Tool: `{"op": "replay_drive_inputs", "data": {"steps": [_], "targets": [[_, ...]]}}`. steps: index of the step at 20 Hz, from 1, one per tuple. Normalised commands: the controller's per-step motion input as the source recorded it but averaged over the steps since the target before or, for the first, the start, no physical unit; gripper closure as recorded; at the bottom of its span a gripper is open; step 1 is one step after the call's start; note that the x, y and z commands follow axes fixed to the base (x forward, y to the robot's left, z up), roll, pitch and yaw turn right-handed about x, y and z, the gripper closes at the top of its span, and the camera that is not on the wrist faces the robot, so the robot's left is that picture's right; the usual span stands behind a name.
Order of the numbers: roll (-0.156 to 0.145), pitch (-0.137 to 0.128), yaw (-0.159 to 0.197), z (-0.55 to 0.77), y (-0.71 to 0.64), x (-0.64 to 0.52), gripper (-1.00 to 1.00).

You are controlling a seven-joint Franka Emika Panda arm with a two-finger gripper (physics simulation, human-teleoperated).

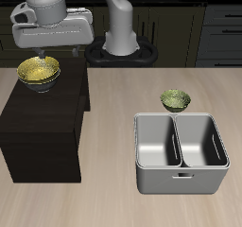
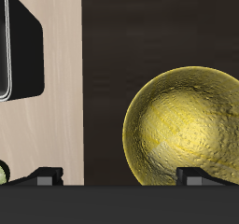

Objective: Stack the yellow bowl on the black bowl

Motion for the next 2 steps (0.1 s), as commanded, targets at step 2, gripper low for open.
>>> {"op": "replay_drive_inputs", "data": {"steps": [2], "targets": [[0.041,-0.095,0.0,0.34,0.27,-0.42,-1.0]]}}
